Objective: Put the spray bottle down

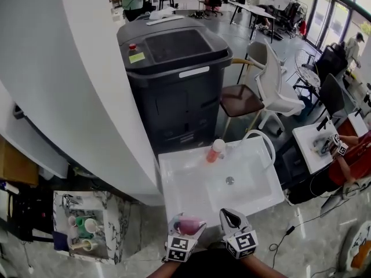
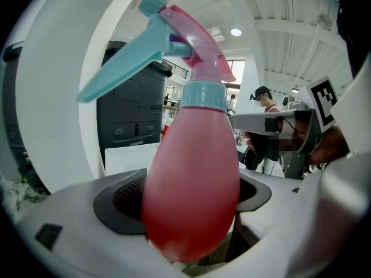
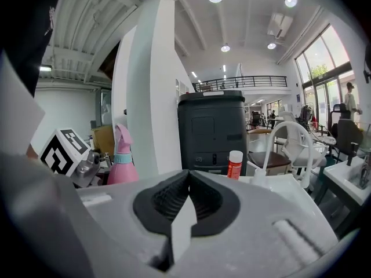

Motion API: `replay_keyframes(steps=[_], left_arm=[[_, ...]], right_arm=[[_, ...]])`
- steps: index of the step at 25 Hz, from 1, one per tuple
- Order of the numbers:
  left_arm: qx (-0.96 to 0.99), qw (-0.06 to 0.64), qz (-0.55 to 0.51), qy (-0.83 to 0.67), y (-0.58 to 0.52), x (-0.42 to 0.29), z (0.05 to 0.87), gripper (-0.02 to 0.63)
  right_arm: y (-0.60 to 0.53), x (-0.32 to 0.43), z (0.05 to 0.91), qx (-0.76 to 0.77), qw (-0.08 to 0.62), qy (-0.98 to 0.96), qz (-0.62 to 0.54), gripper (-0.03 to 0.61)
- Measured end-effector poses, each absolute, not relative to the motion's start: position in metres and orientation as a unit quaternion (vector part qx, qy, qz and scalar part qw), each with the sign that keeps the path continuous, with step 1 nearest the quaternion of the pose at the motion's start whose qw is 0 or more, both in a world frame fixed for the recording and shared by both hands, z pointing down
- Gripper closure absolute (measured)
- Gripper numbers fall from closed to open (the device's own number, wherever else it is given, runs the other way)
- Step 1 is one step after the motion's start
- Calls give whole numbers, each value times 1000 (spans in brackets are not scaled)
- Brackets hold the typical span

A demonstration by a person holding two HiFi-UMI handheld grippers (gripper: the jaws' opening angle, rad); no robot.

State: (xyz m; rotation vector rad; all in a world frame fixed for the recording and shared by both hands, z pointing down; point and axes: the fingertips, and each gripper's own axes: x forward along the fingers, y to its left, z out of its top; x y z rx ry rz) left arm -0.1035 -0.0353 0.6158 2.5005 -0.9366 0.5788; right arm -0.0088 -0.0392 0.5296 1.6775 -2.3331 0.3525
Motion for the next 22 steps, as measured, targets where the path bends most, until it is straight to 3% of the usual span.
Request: replay_keyframes(steps=[9,22], left_arm=[[885,195,198,-374,-88,-99,619,183],[849,211,202,-441,-229,-70,647,183]], right_arm=[[-63,-7,542,559,115,-810,136,580],[-201,40,561,526,98,-833,142,580]])
